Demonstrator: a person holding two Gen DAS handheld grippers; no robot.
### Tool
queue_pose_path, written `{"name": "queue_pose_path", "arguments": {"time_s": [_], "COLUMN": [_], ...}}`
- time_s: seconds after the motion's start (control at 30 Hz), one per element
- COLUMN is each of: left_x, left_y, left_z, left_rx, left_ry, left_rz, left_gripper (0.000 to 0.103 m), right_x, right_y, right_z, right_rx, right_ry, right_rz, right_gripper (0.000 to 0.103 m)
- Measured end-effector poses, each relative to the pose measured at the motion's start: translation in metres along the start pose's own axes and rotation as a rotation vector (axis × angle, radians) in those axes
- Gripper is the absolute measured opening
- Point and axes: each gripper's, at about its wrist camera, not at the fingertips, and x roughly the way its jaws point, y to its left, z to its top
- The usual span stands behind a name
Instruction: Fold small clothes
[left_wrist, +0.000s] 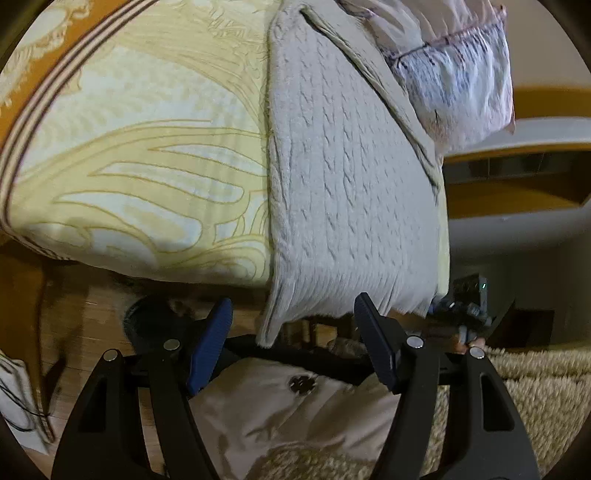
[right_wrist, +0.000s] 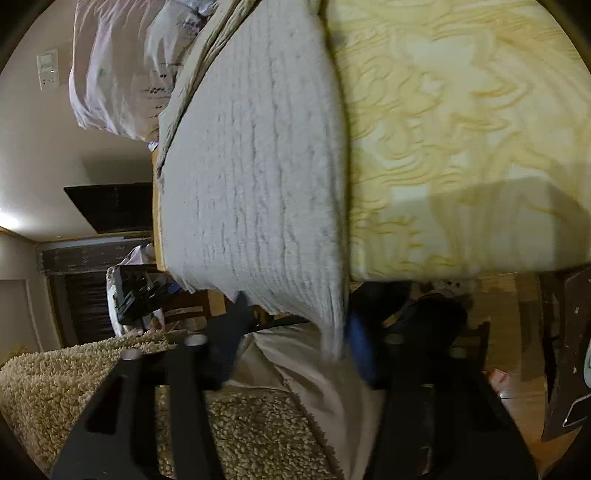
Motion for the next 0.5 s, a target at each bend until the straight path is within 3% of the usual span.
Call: {"name": "queue_pose_path", "arguments": {"time_s": [0.13, 0.17, 0.27, 0.33, 0.5], "left_x": [0.005, 0.008, 0.012, 0.013, 0.013], "left_y": [0.000, -0.001, -0.001, 0.001, -0.002], "left_z": [0.003, 0.003, 0.003, 0.002, -0.003], "left_rx": [-0.032, -0.029, -0.040, -0.049, -0.026], "left_ry": [-0.017, -0.010, 0.000, 0.003, 0.014], "left_rz": [-0.055, -0.057, -0.065, -0.070, -0.079], "left_gripper": [0.066, 0.060, 0.047, 0.043, 0.020], "right_x": [0.003, 0.003, 0.000, -0.003, -0.010], "right_y": [0.003, 0.004, 0.007, 0.009, 0.017], "right_z": [-0.001, -0.001, -0.002, -0.002, 0.001], "right_rx": [-0.012, -0.019, -0.041, -0.055, -0.094], "right_ry": [0.001, 0.000, -0.006, -0.014, -0.029], "right_rz": [0.016, 0.018, 0.027, 0.038, 0.055], "right_gripper": [0.025, 0.019, 0.012, 0.011, 0.009]}}
